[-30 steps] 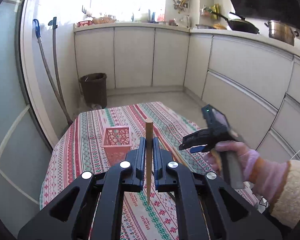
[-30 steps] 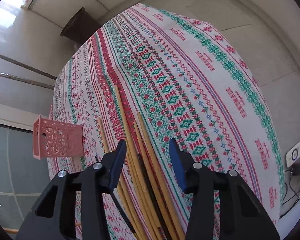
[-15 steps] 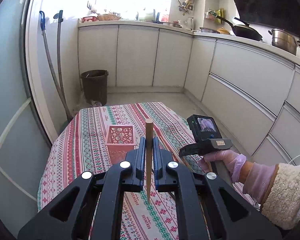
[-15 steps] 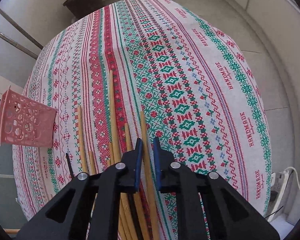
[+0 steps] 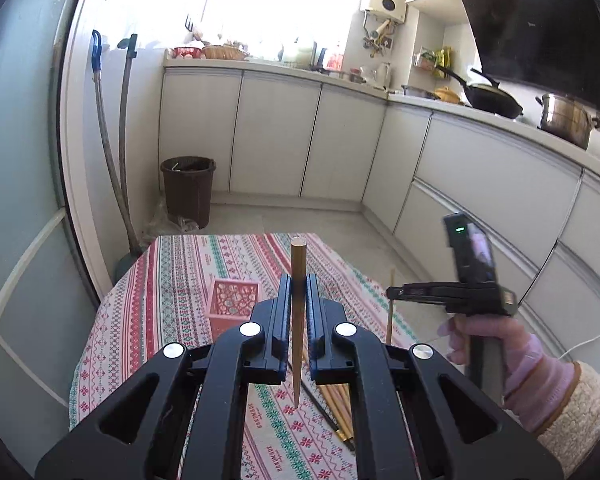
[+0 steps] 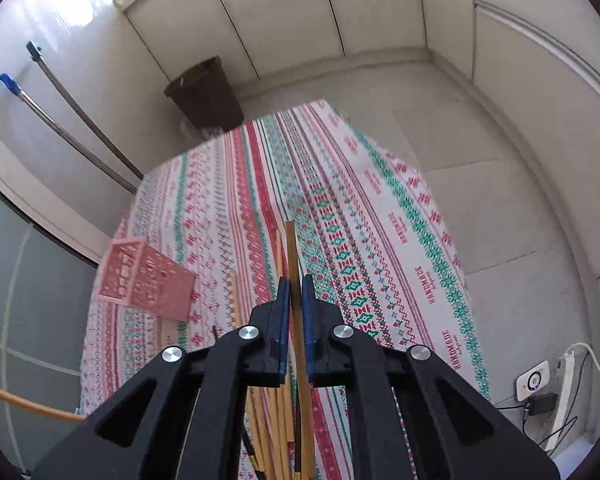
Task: Organize utensils
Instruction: 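Lift the wooden chopstick upright with the left tool while the right tool grasps chopsticks, then carry the chopstick with the left tool over the pink basket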
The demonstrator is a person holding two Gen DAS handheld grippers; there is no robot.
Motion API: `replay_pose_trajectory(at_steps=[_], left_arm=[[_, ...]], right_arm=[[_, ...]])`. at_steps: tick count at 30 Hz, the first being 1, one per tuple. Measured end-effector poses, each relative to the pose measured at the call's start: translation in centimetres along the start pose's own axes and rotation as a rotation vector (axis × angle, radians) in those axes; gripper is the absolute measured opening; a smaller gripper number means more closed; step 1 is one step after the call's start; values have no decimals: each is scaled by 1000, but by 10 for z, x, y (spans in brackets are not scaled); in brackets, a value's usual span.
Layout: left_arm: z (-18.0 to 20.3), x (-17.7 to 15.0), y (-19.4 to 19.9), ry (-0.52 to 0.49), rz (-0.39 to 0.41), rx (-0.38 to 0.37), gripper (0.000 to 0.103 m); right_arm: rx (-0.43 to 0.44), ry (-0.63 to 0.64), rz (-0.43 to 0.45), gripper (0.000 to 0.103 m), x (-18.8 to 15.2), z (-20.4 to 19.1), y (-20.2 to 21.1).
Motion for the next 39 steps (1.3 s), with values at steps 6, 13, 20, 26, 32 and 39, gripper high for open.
replay_pose_trajectory(at_steps=[6,13,20,26,32,39], left_arm=[[2,48,0,-20,40,39,6],[-31,96,-40,26,113,145,7],[-59,89,-84,58,117,157,7],[-73,86,-92,43,96,170,8],[-159,58,-127,224,-206,378,61],[-275,-75,-224,453,-595,566,58]], right_arm=[[106,-51,186,6,51,-28,64],[219,-116,344,6,104,-66,91],[259,-94,332,6,108,-92,71],[284,-85,285,6,102,-106,47],[305,-118,336,6,103,-96,71],[295,-138,368,6,104,-75,89]])
Point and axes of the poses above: each gripper's, at about its wrist camera, not at the fingertips, and y roughly against the way its jaws point, z to its right, x to its top, the point moved 1 cm from there along -y, roughly the way its jaws point, and after that the axes turned 11 degrees about z, right-handed, at the moved point
